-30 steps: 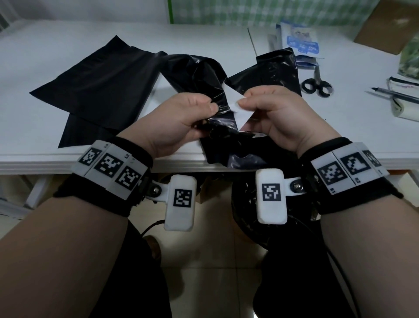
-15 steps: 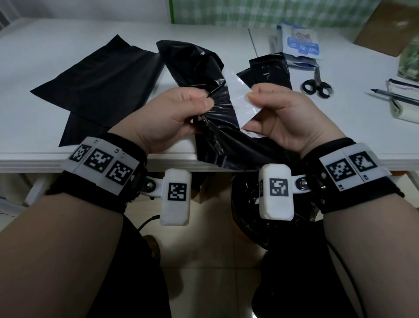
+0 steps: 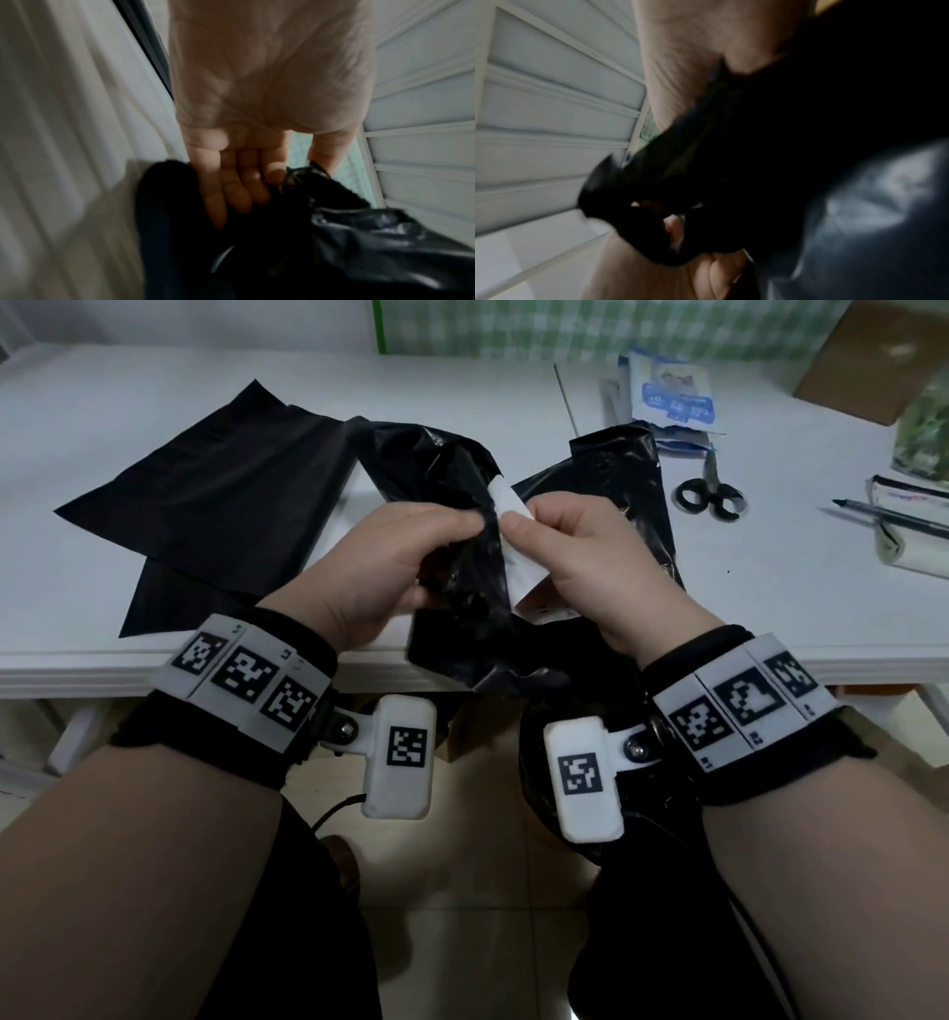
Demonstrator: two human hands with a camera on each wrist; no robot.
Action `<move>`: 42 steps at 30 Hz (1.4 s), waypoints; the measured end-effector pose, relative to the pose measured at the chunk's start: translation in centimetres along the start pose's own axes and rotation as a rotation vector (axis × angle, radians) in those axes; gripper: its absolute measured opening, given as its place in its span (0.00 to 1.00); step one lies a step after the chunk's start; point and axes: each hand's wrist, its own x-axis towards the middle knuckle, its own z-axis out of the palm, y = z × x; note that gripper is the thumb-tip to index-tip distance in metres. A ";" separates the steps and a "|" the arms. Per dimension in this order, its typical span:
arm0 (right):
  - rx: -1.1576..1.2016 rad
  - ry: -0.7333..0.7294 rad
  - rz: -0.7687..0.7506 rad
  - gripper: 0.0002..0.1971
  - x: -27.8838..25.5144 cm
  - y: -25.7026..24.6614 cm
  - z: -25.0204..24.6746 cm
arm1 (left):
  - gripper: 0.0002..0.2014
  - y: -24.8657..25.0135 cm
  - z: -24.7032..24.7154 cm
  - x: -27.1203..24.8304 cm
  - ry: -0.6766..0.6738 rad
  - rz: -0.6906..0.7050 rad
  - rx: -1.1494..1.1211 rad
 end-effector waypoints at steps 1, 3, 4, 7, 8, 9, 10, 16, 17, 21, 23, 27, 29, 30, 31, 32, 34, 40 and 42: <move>-0.034 -0.007 -0.021 0.22 0.0 0.0 0.1 | 0.12 0.0 0.2 0.1 0.006 0.001 0.028; -0.081 -0.026 -0.046 0.19 -0.1 0.1 0.4 | 0.16 0.0 0.5 0.2 0.023 0.020 0.081; -0.073 -0.036 -0.042 0.18 -0.1 0.2 0.5 | 0.16 -0.1 0.5 0.2 0.027 0.029 0.093; 0.117 -0.094 0.038 0.11 -0.1 0.3 0.4 | 0.12 -0.2 0.5 0.4 -0.002 0.035 -0.019; 0.214 -0.120 0.074 0.09 -0.1 0.2 0.2 | 0.11 -0.2 0.5 0.4 -0.018 0.033 -0.074; 0.302 -0.144 0.106 0.08 -0.1 0.2 0.1 | 0.11 -0.2 0.5 0.4 -0.035 0.029 -0.120; 0.368 -0.159 0.131 0.08 -0.2 0.1 0.0 | 0.11 -0.1 0.5 0.4 -0.051 0.026 -0.159; 0.619 -0.172 0.174 0.10 -0.2 -0.1 -0.3 | 0.20 0.2 0.2 0.0 -0.104 0.032 -0.311; 0.639 -0.167 0.177 0.11 -0.1 -0.1 -0.4 | 0.21 0.2 0.1 0.0 -0.112 0.030 -0.321; 0.603 -0.153 0.170 0.11 0.0 -0.1 -0.3 | 0.21 0.0 0.0 0.0 -0.069 0.014 -0.293; 0.521 -0.134 0.166 0.12 0.0 -0.2 -0.3 | 0.15 0.0 0.1 0.1 -0.032 0.024 -0.265; 0.360 -0.164 0.167 0.26 0.1 0.0 -0.3 | 0.14 -0.1 0.2 0.1 -0.009 0.036 -0.208; 0.289 -0.171 0.112 0.27 -0.1 0.2 -0.4 | 0.16 -0.1 0.3 0.2 0.027 0.018 -0.202; 0.248 -0.171 0.088 0.24 -0.2 0.3 -0.4 | 0.17 -0.1 0.3 0.3 0.041 0.004 -0.216; 0.201 -0.164 0.065 0.19 -0.2 0.4 -0.5 | 0.18 -0.1 0.3 0.3 0.038 -0.008 -0.236; 0.155 -0.144 0.042 0.13 -0.2 0.5 -0.6 | 0.18 -0.1 0.3 0.4 0.022 -0.017 -0.230; 0.080 -0.096 0.007 0.05 -0.2 0.5 -0.6 | 0.18 -0.1 0.2 0.1 -0.052 -0.026 -0.084; 0.126 -0.054 0.028 0.09 0.1 0.4 -0.6 | 0.07 -0.3 0.0 -0.1 -0.139 -0.035 -0.034; 0.241 -0.094 0.072 0.08 0.1 0.3 -1.0 | 0.09 -0.2 -0.1 0.0 -0.164 -0.044 -0.110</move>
